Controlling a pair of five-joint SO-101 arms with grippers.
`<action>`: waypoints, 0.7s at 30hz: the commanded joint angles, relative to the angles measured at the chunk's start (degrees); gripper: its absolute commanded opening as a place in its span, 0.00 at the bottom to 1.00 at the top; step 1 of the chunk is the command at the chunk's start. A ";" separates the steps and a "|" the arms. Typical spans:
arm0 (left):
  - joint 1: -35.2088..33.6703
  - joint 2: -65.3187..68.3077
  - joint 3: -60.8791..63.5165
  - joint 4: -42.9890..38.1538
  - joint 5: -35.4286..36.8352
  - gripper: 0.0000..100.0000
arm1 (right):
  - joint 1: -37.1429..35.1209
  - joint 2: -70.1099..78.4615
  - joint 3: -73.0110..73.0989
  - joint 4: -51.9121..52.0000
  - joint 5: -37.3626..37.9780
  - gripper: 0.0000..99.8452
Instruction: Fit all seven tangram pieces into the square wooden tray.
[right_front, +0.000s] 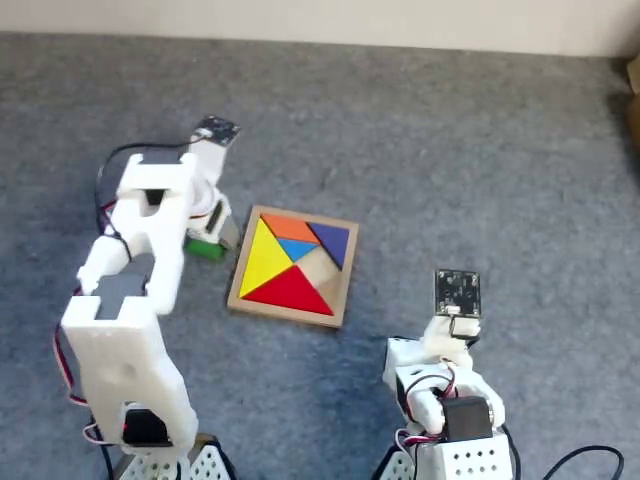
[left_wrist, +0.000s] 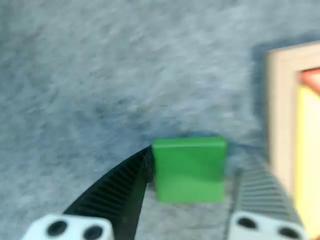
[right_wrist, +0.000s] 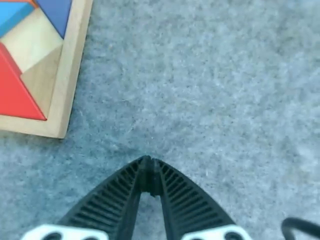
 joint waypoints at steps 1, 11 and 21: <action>0.75 -0.13 -2.86 2.20 0.09 0.14 | 0.84 -0.84 8.22 -0.84 -0.70 0.00; 2.86 -5.41 -10.24 11.60 0.00 0.11 | 0.84 -0.84 8.22 -0.84 -0.70 0.00; 14.64 -7.87 -12.70 16.18 0.00 0.11 | 0.84 -0.84 8.22 -0.84 -0.70 0.00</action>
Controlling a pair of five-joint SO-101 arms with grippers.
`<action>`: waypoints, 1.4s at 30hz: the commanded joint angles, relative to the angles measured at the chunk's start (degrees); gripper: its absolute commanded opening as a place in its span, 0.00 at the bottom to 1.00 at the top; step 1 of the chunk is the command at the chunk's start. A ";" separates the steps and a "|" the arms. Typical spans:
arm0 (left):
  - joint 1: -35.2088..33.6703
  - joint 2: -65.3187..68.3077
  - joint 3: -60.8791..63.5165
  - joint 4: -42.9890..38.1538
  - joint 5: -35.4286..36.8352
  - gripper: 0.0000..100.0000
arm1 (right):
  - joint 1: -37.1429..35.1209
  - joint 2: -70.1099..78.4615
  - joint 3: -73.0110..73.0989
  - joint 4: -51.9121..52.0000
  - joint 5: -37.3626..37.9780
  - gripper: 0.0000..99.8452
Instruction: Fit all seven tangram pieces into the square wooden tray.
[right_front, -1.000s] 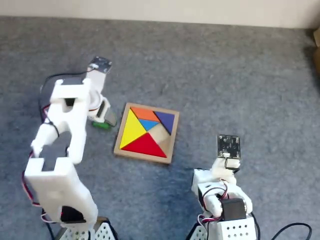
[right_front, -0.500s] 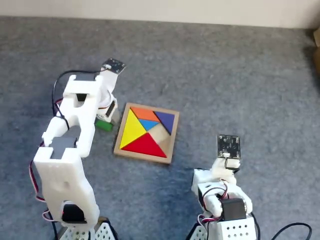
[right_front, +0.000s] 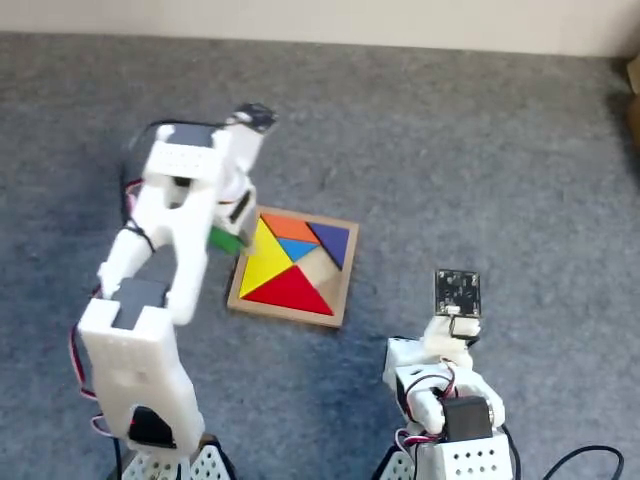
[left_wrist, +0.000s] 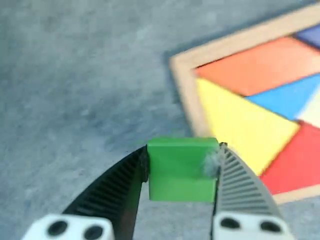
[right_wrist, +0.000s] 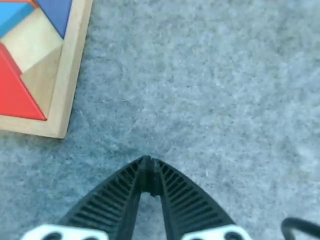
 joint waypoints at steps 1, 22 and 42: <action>5.85 -4.00 -2.77 0.53 0.09 0.11 | 0.84 -0.84 8.22 -0.84 -0.70 0.00; 19.74 -3.74 -2.77 0.09 6.59 0.29 | 0.84 -0.84 8.22 -0.84 -0.70 0.00; 12.53 -3.74 -6.99 5.45 3.16 0.33 | 0.92 -0.84 8.22 -0.84 -0.70 0.00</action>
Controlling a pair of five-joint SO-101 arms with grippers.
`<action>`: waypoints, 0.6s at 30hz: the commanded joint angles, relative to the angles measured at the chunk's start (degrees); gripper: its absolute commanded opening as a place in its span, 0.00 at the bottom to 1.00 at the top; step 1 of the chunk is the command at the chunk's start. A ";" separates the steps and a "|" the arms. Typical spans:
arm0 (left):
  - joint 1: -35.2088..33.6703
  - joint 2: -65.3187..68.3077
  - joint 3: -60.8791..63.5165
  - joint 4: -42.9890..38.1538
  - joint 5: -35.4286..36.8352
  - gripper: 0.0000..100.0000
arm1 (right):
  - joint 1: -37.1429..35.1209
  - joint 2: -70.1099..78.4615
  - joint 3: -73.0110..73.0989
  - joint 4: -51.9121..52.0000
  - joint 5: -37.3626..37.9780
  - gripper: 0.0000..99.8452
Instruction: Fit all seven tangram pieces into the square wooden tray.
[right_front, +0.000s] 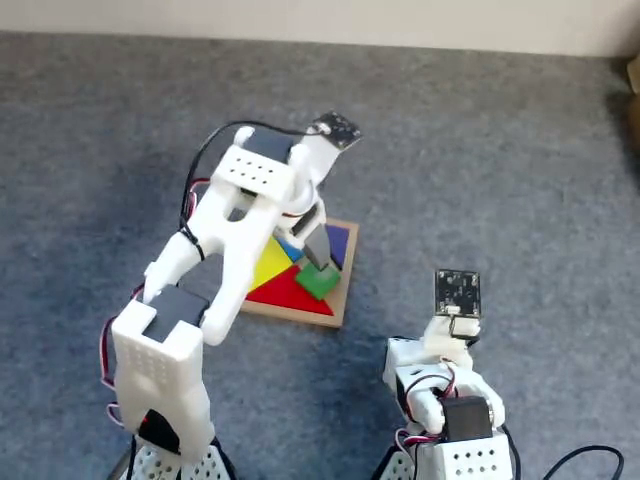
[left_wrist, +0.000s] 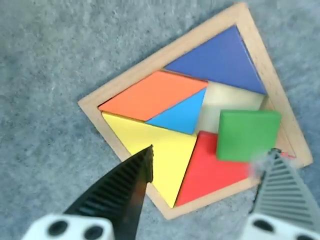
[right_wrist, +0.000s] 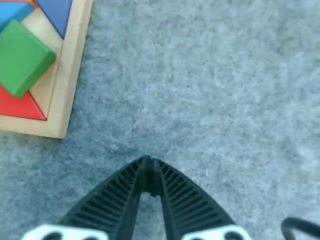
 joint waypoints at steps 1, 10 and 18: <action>-1.19 -3.38 -1.01 0.53 -0.88 0.33 | 0.92 -0.84 8.22 -0.84 -0.70 0.00; -1.45 -3.30 10.07 -12.75 -2.11 0.33 | 0.92 -0.84 8.22 -0.84 -0.70 0.00; -2.95 -3.30 13.32 -19.43 -5.80 0.33 | 0.92 -0.84 8.22 -0.84 -0.70 0.00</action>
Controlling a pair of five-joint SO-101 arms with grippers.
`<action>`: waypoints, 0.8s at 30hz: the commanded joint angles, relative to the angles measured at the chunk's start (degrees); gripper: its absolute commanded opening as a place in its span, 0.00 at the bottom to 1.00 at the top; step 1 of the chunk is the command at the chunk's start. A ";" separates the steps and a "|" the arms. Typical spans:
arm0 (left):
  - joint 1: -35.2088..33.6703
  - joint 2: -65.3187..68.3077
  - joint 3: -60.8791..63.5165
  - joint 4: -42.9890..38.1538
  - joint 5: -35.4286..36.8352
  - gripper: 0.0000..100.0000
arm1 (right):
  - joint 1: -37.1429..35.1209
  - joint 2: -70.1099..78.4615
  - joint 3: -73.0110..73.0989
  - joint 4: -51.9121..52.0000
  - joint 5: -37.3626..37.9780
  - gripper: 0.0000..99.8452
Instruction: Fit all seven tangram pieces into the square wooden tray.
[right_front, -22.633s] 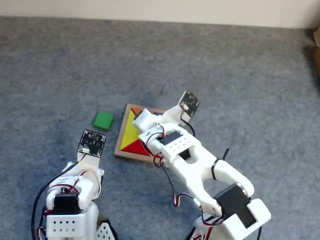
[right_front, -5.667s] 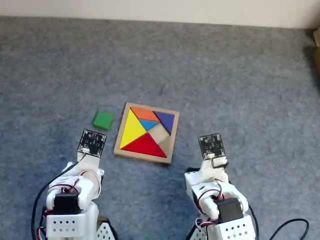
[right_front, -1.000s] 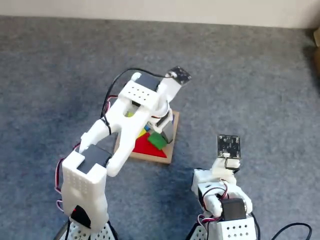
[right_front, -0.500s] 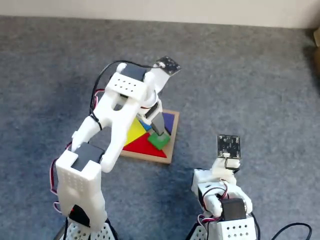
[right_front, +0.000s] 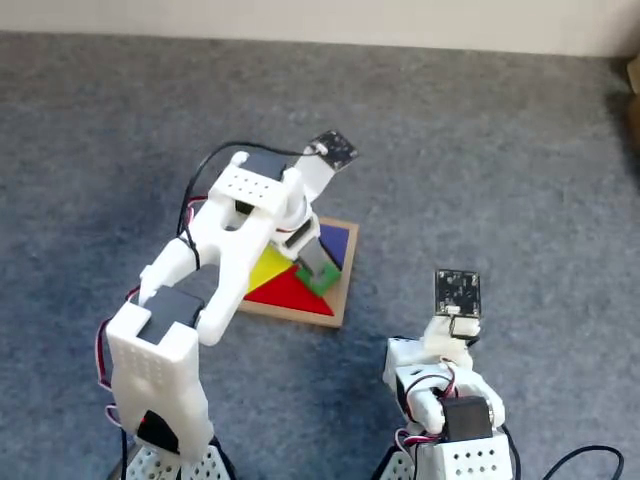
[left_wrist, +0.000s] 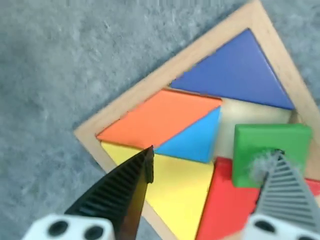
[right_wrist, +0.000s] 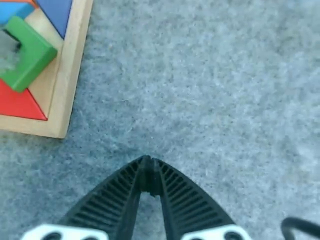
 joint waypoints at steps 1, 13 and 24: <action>-1.45 -2.68 -0.22 -2.64 -0.62 0.33 | 0.92 -0.84 8.22 -0.84 -0.70 0.00; -1.36 -3.30 -4.70 -5.10 -1.85 0.33 | 0.92 -0.84 8.22 -0.84 -0.70 0.00; -1.10 -4.97 -19.47 13.27 2.20 0.24 | 0.92 -0.84 8.22 -0.84 -0.70 0.00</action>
